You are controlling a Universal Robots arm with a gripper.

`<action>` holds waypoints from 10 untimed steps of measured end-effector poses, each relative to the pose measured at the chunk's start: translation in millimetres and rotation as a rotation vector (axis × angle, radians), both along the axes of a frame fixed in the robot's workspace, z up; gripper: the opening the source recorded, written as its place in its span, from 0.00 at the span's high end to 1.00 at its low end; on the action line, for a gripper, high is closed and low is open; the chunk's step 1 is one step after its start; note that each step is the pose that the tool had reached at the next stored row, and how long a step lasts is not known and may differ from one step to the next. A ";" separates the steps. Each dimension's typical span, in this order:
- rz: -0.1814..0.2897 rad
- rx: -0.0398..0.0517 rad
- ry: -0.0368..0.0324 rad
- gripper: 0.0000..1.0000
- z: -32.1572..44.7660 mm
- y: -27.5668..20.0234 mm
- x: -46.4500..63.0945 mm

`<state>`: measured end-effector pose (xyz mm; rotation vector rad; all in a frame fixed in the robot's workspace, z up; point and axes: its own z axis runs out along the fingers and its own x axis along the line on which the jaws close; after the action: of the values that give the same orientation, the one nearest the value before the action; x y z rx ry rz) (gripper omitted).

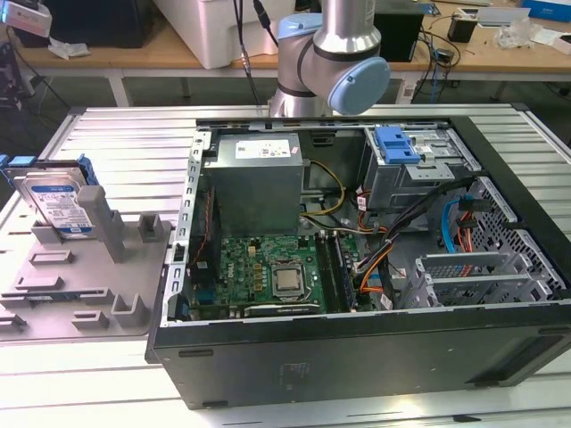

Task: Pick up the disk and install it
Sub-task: 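Pick up the disk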

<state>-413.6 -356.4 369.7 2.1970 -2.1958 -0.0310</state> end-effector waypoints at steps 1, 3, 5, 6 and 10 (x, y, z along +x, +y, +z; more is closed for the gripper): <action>0.017 0.0000 0.0000 0.44 -0.1 0.0 0.0; 0.034 0.0000 0.0001 0.44 -0.1 0.0 0.0; 0.036 0.0001 -0.0001 0.44 -0.2 0.0 0.0; 0.036 0.0001 -0.0001 0.44 -0.2 0.0 0.0; 0.038 0.0001 -0.0003 0.44 -0.3 0.2 0.0</action>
<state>-413.6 -356.2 369.4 2.2381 -2.1538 -0.0297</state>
